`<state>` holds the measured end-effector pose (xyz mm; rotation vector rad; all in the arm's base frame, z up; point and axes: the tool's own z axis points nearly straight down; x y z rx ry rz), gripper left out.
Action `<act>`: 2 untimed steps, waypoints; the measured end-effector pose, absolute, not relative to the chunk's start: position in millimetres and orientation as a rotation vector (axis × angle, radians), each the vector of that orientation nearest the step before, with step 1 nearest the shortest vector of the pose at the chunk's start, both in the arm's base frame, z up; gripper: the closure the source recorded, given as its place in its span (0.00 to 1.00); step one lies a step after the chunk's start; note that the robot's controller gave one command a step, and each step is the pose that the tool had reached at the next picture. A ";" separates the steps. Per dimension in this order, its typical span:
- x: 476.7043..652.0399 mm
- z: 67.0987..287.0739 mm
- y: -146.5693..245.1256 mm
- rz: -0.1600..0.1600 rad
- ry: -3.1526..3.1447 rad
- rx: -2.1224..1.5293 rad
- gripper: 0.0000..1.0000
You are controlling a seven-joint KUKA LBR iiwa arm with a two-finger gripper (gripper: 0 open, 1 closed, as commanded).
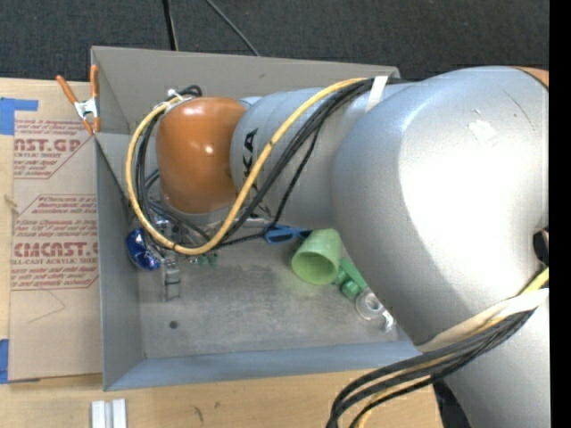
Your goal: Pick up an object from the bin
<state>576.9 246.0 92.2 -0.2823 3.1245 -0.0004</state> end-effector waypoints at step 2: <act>588.4 70.9 239.6 -0.008 3.133 -0.168 1.00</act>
Offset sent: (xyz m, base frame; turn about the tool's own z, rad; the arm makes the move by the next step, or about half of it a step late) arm 0.0089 -0.0023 -0.0222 0.0696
